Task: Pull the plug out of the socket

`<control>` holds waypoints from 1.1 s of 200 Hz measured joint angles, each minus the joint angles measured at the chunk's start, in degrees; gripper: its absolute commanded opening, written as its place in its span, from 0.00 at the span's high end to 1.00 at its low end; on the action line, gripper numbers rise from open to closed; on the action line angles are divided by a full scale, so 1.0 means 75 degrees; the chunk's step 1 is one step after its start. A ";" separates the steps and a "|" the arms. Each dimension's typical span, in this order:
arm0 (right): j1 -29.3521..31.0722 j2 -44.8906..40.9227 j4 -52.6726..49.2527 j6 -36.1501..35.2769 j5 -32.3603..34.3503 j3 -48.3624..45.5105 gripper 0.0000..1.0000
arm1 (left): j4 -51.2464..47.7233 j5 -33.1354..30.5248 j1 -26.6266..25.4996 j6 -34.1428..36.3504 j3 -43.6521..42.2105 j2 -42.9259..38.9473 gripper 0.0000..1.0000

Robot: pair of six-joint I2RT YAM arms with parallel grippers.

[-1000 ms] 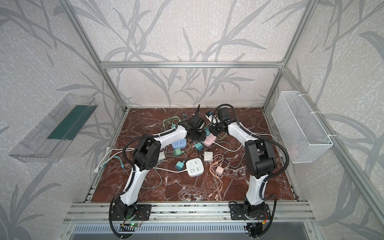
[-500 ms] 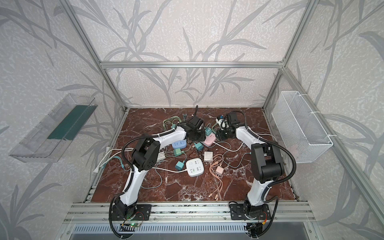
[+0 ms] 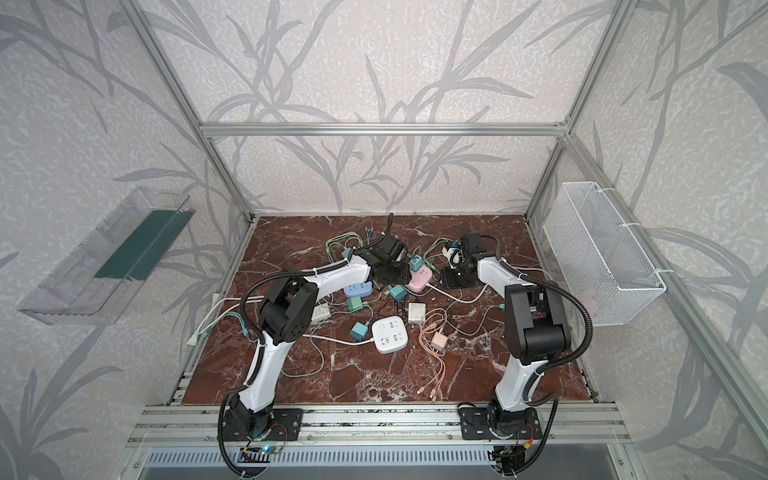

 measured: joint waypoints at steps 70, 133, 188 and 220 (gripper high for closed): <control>-0.0219 0.0198 0.0006 0.0420 -0.0154 -0.0239 0.65 | 0.0029 0.0026 -0.0006 0.0003 -0.0172 -0.0125 0.49; -0.0338 0.0332 -0.0061 0.0574 -0.0248 -0.0221 0.45 | 0.0230 0.0224 0.0122 -0.0058 -0.0463 -0.0265 0.48; -0.0446 0.0370 -0.0303 0.0679 -0.0181 -0.0216 0.29 | 0.0277 0.0338 0.0181 -0.0067 -0.0519 -0.0291 0.48; -0.0580 0.0341 -0.0446 0.0726 -0.0163 -0.0204 0.27 | 0.0256 0.0332 0.0213 -0.0067 -0.0589 -0.0347 0.48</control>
